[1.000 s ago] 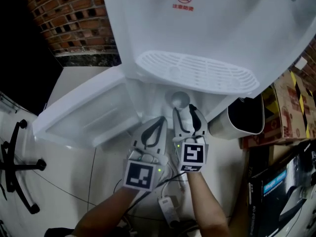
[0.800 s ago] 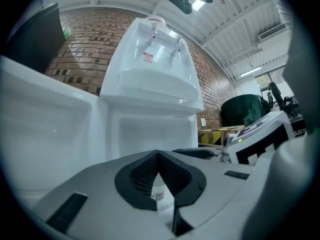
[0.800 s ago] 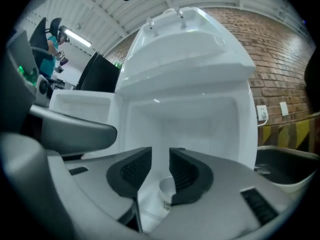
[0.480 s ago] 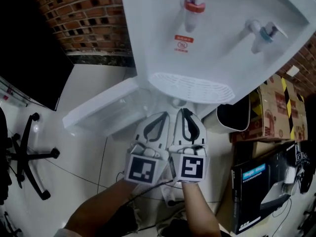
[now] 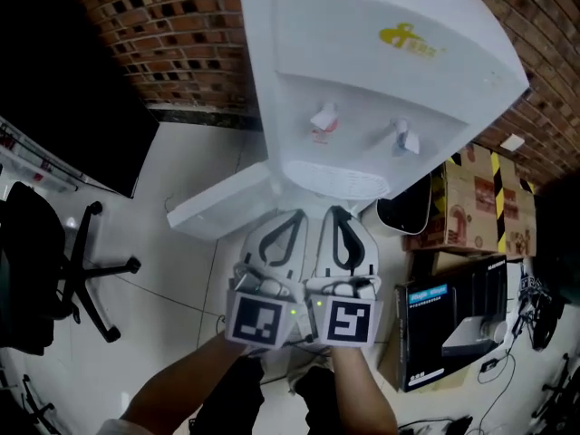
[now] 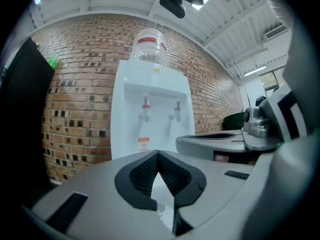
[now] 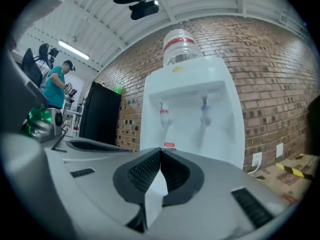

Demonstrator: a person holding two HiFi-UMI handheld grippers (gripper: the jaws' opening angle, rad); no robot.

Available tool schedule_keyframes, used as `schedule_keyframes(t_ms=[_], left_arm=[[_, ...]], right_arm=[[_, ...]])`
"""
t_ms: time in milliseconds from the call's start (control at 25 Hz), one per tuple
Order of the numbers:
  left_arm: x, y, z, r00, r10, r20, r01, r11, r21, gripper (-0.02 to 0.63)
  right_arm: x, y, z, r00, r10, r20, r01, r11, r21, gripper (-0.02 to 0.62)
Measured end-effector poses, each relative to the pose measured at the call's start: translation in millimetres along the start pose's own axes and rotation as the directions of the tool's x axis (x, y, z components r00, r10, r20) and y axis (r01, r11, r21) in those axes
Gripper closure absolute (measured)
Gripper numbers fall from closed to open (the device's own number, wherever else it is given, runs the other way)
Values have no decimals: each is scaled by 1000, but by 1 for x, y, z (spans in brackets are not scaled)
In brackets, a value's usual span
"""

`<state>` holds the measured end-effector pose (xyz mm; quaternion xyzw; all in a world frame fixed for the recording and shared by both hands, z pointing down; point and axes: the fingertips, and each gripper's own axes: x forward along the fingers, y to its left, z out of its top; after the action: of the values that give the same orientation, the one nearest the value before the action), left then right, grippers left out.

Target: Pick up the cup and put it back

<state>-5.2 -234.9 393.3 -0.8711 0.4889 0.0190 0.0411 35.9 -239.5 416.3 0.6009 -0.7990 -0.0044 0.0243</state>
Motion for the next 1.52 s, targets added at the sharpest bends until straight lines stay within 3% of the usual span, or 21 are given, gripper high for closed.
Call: schedule_keyframes(t_ms=[200,560,680,800,920,1080,1520], left_arm=[[-8,-7,84,998,-30,-50,34,996,87,603],[-12,-28,256,1000,-13,0,13,998,59,603],[-13,-37,309,1000,-16,23,14,994,105,603],[-18,-42,349,999,6,39,-10,995,102,603],[-29,-51,375,997,46,60,-49,998,48,603],[-46,-66,402,995,58,86,-61,997,43,603],[-147,-85,446,996,-5,93,4,1000,17,603]], right_arm=[[-23,-1,87,1000,-11,-21,11,1000,-3,591],[-60,-12,253,999,44,-7,-44,998,34,591],[-73,-18,302,998,57,9,-58,998,35,591],[-87,-20,336,997,77,16,-77,996,41,591],[-106,-19,363,995,101,14,-102,995,20,591],[-131,-12,392,992,127,23,-128,992,1,591],[-221,38,427,996,86,34,-86,996,7,591]])
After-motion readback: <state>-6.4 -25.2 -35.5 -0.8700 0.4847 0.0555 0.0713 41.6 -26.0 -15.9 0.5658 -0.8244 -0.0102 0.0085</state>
